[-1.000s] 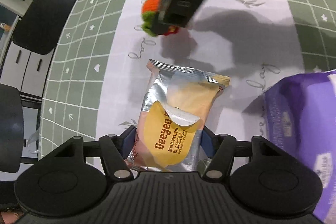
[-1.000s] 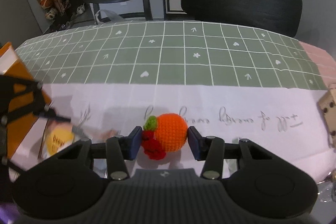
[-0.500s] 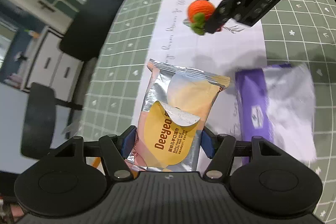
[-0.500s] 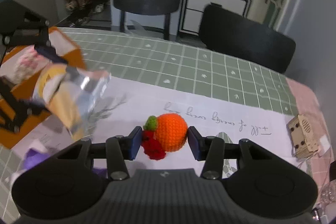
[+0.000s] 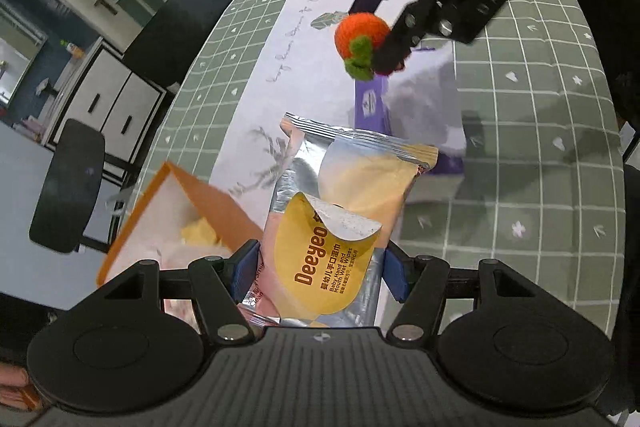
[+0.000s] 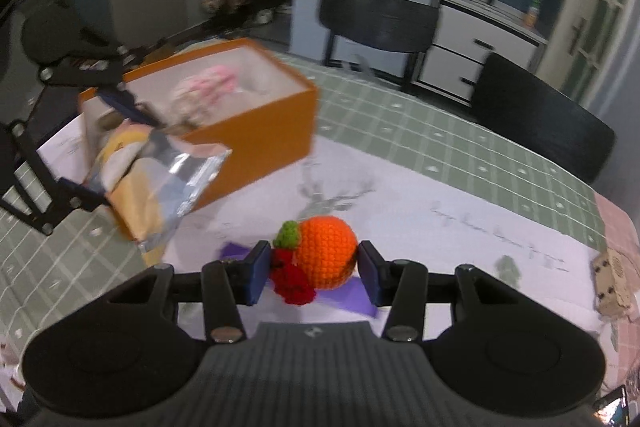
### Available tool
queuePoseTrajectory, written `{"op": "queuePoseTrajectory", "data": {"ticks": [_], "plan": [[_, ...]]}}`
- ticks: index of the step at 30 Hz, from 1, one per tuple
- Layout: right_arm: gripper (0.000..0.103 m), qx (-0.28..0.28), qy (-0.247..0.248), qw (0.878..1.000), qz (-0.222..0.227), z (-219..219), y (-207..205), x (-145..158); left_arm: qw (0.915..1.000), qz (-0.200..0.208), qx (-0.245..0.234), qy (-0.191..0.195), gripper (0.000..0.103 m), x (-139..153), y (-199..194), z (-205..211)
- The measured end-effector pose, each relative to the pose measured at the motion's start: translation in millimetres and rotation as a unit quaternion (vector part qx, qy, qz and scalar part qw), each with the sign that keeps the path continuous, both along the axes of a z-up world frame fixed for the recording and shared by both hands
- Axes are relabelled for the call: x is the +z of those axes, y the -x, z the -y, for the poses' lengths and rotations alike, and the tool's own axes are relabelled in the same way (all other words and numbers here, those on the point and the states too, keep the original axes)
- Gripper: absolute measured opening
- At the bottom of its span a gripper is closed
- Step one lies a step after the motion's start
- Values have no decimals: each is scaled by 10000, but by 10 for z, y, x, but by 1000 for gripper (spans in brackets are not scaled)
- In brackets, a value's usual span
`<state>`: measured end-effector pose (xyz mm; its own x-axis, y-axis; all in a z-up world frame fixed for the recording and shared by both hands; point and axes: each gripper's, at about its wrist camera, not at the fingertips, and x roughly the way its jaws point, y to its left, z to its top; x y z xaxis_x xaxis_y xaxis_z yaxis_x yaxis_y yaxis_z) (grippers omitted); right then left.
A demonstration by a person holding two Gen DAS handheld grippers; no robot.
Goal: Organize soft objects
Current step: 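Carry the snack packet with the left tool while the right tool carries the crocheted fruit toward the box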
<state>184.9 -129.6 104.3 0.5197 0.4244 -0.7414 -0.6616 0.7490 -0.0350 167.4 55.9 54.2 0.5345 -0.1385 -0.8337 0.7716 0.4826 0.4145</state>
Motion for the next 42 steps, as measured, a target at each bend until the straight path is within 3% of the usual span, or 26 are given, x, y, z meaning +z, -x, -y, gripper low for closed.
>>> {"op": "queuePoseTrajectory", "data": {"ticks": [9, 18, 22, 32, 42], "plan": [[47, 750, 52, 9971, 82, -669, 398, 125, 9994, -5, 316, 168, 73, 33, 224, -448], [47, 1003, 53, 9948, 187, -1162, 258, 187, 9947, 88, 887, 510, 73, 74, 96, -929], [47, 1024, 99, 9943, 266, -1364, 112, 210, 9882, 162, 1308, 786, 73, 138, -68, -1190], [48, 730, 88, 9965, 398, -1737, -459, 181, 9630, 214, 2503, 975, 73, 179, -620, -1659], [48, 432, 49, 9985, 342, -1938, -992, 30, 9432, -3, 3232, 771, 73, 19, -1063, -1746]]}}
